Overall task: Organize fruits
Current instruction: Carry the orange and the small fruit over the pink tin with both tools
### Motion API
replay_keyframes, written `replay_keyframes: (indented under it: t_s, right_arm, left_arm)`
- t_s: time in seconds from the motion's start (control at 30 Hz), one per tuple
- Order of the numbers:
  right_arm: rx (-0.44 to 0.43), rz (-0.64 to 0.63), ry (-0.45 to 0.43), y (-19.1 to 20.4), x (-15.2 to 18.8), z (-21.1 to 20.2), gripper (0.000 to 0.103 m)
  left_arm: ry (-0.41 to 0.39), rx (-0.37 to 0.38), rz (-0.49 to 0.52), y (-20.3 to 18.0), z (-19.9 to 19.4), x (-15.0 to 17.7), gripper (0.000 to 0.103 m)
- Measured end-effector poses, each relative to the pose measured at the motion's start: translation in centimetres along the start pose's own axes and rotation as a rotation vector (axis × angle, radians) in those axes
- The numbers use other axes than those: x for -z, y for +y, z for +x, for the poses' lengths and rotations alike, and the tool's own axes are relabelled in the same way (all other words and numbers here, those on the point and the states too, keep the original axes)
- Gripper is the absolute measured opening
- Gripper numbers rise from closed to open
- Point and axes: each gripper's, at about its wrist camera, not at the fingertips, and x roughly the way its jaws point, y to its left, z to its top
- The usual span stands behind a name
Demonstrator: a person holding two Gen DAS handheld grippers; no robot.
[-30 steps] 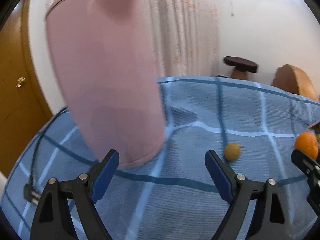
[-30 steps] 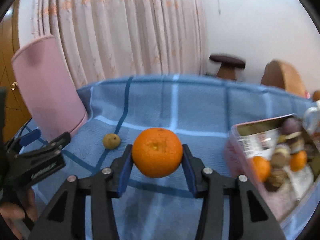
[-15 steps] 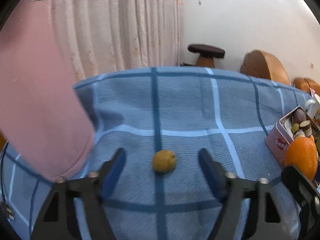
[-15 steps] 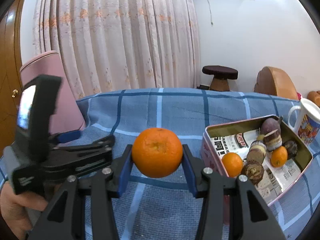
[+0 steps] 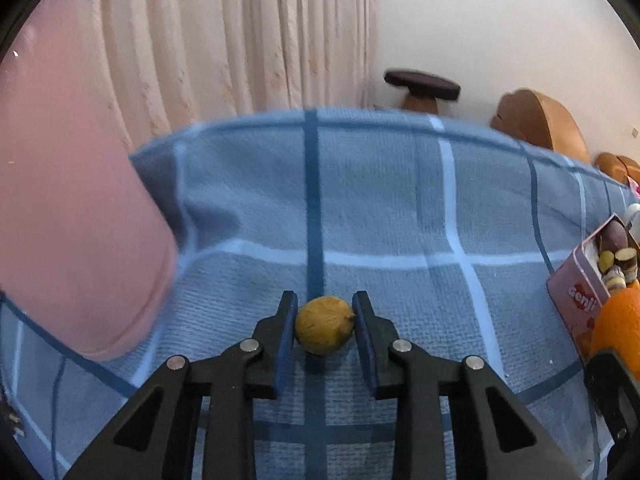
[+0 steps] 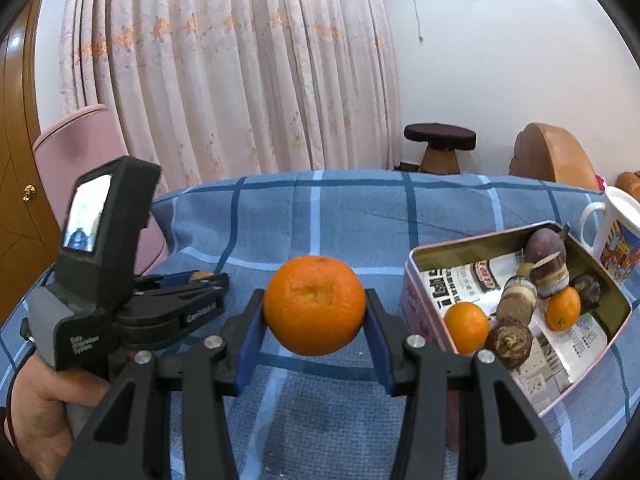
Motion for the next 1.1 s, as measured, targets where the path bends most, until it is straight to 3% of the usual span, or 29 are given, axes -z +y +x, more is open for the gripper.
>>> replay_keyframes:
  t_s: [0.23,0.37,1.1]
  right_arm:
    - [0.052,-0.036,-0.079,0.3,-0.1,-1.2,0.05]
    - [0.065,-0.05,-0.096,0.6,-0.1,-1.5,0.05]
    - [0.085,-0.065,-0.108,0.3,0.9,-3.6,0.05]
  left_arm:
    - [-0.17,-0.133,0.01,-0.3,-3.7,0.8,0.03]
    - [-0.215,-0.171,-0.004,-0.2,-4.7,1.5,0.03]
    - [-0.237,-0.157,-0.058,-1.1,-7.7,4.3,0.03]
